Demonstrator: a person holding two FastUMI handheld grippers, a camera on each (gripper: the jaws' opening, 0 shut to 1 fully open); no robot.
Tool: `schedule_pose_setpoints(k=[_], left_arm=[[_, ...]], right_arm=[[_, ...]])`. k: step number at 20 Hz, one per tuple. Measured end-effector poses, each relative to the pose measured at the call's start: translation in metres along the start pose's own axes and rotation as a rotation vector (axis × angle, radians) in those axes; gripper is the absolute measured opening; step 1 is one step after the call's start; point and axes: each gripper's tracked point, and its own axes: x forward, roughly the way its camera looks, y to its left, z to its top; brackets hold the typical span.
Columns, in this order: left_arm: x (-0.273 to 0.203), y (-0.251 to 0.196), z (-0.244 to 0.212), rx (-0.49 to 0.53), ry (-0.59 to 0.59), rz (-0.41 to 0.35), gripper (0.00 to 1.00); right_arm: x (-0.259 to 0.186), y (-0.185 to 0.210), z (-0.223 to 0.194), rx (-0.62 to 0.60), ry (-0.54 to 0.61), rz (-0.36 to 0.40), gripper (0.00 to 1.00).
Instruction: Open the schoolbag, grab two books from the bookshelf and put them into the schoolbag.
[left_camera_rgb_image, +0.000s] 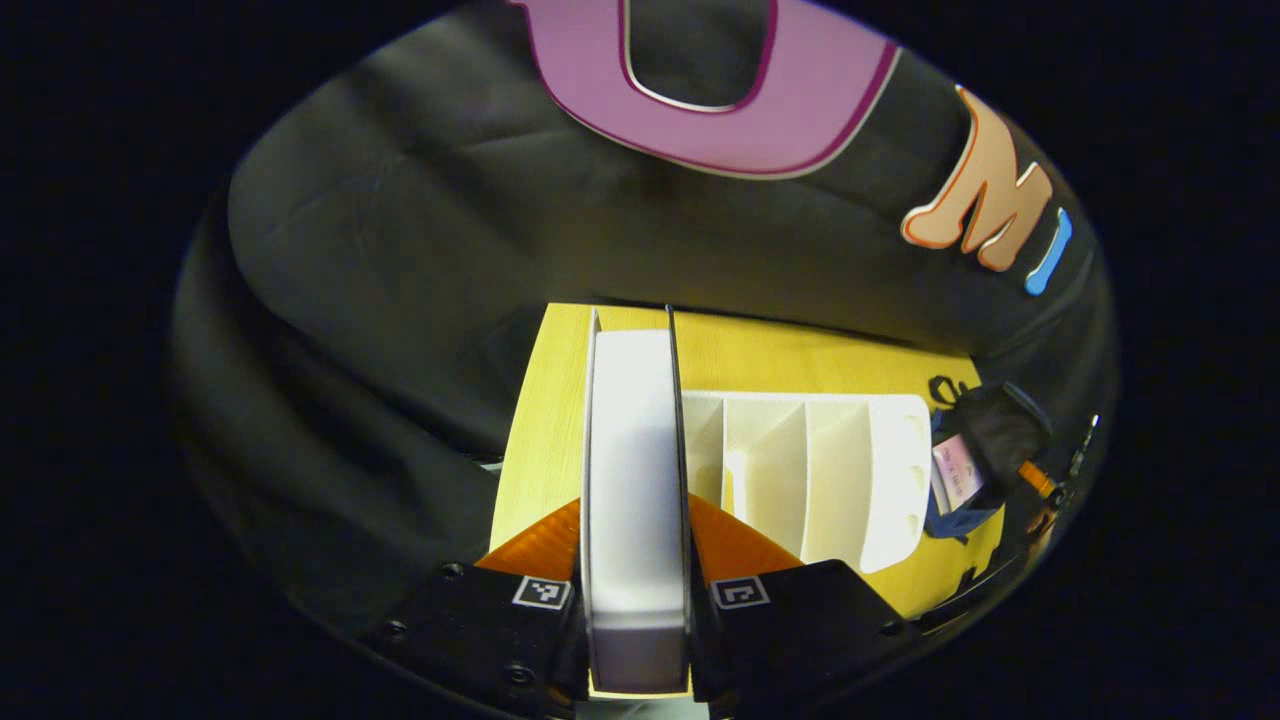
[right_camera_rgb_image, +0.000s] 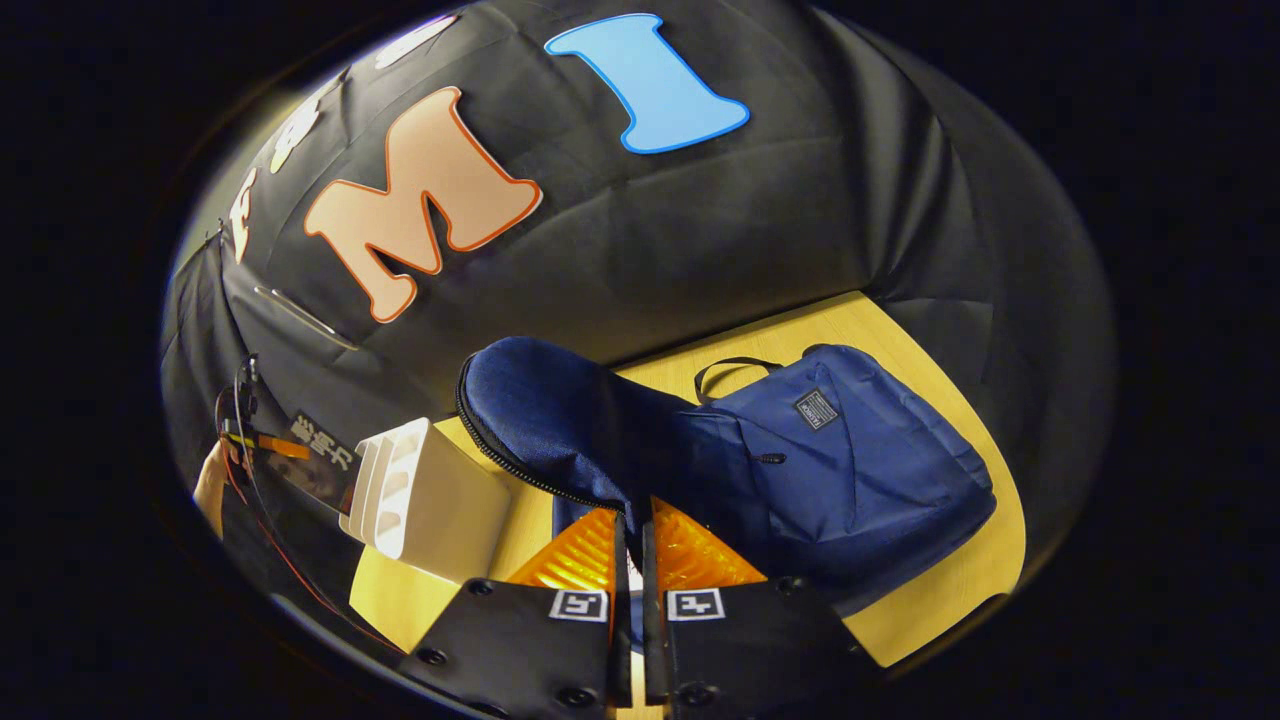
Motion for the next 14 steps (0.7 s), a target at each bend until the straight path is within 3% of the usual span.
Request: schedule_pose_setpoints(k=[5, 14], left_arm=[[-0.040, -0.002, 0.031, -0.131, -0.098, -0.086, 0.35], [-0.062, -0.039, 0.064, -0.450, -0.233, -0.358, 0.35]], right_arm=[[0.001, 0.000, -0.001, -0.001, 0.004, -0.003, 0.08], [0.001, 0.000, -0.002, 0.005, 0.005, -0.004, 0.06]])
